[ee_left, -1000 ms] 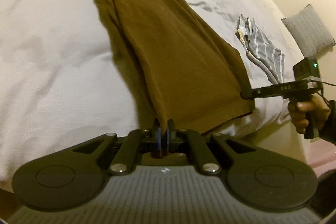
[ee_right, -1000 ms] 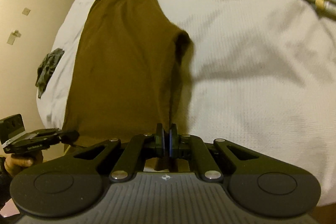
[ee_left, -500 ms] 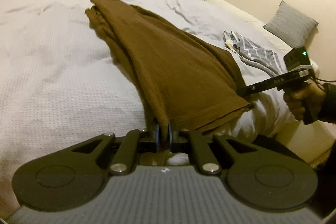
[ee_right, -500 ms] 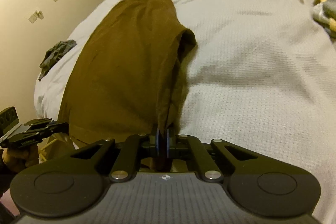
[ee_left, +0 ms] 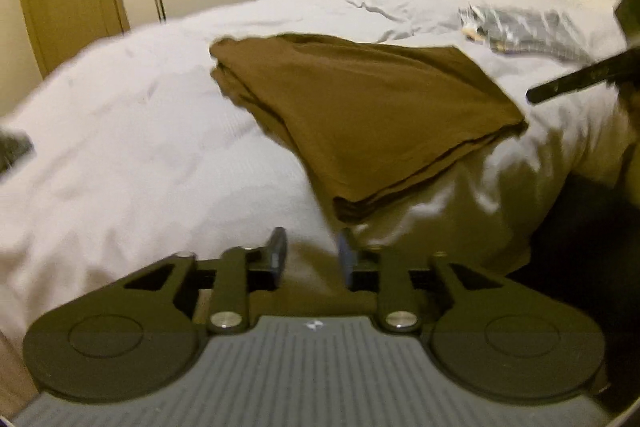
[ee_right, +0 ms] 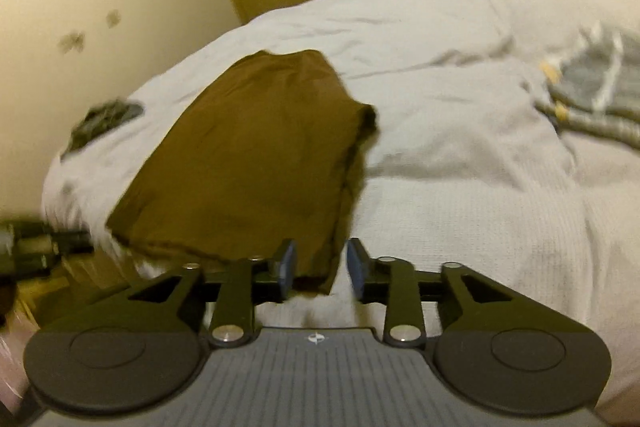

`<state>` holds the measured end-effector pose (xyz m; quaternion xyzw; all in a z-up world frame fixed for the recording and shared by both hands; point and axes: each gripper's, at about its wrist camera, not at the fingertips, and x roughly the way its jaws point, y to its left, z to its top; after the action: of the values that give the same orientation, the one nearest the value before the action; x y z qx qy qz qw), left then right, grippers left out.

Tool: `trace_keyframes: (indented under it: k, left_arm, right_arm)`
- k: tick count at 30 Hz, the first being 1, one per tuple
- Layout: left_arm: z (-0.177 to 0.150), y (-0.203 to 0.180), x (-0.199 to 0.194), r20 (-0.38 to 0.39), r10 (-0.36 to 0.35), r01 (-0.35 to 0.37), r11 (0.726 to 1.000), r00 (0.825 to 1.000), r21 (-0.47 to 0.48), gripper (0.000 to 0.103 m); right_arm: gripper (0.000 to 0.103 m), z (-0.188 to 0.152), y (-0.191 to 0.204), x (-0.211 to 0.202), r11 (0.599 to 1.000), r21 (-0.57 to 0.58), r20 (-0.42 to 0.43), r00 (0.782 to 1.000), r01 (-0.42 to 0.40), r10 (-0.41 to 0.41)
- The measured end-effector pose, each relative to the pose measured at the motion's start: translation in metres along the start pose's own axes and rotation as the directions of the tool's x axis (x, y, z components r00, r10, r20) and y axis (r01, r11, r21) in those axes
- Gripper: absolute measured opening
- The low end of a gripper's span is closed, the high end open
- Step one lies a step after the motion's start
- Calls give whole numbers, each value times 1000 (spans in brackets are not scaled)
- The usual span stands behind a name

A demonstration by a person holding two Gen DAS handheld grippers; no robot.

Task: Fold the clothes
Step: 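Release the folded shorts and lift both tools away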

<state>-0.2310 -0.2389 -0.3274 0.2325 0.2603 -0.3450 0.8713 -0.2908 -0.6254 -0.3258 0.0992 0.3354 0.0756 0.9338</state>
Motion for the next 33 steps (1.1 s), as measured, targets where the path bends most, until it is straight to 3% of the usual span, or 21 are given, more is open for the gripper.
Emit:
trace_keyframes:
  k: [1, 3, 5, 7, 10, 13, 17, 19, 21, 22, 25, 30, 32, 33]
  left_arm:
    - [1, -6, 0, 8, 29, -30, 997, 1000, 70, 30]
    - [2, -23, 6, 34, 77, -83, 966, 996, 245, 38]
    - [0, -39, 14, 75, 100, -123, 905, 992, 407, 41]
    - [-2, -52, 23, 107, 84, -128, 851, 991, 509, 43]
    - [-6, -68, 35, 137, 53, -125, 790, 989, 600, 49]
    - [-12, -85, 48, 146, 37, -127, 724, 989, 678, 58]
    - [-18, -97, 76, 150, 107, -183, 646, 983, 741, 62]
    - [-17, -96, 80, 155, 120, -195, 641, 981, 743, 59]
    - [-12, -91, 75, 149, 121, -191, 668, 981, 720, 30]
    - [-9, -87, 72, 149, 124, -193, 682, 981, 705, 24]
    - [-5, -75, 65, 165, 147, -221, 702, 975, 677, 22]
    - [-3, -75, 77, 170, 160, -233, 662, 972, 712, 22]
    - [1, -76, 80, 172, 151, -229, 654, 973, 721, 21]
    - [4, -74, 79, 171, 141, -221, 660, 975, 718, 12]
  right_arm:
    - [47, -3, 10, 1, 998, -66, 6, 1000, 13, -13]
    - [57, -8, 30, 4, 980, -196, 19, 999, 40, -37]
    - [61, -14, 51, 6, 944, -323, 36, 998, 67, -59]
    - [61, -22, 72, 10, 879, -464, 64, 994, 108, -89]
    - [61, -34, 93, 21, 775, -614, 91, 988, 151, -121]
    - [61, -42, 106, 34, 697, -698, 102, 986, 165, -131]
    - [62, -50, 117, 53, 591, -784, 126, 981, 191, -150]
    - [62, -54, 119, 60, 535, -820, 144, 977, 207, -157]
    - [62, -57, 118, 64, 474, -849, 173, 970, 235, -170]
    - [62, -59, 116, 63, 448, -856, 196, 964, 258, -180]
    - [63, -66, 109, 62, 371, -874, 253, 946, 314, -203]
    - [59, -81, 97, 66, 230, -897, 328, 917, 378, -226]
    - [50, -80, 91, 67, 215, -891, 350, 907, 400, -234]
    - [36, -77, 88, 67, 216, -891, 348, 907, 399, -238]
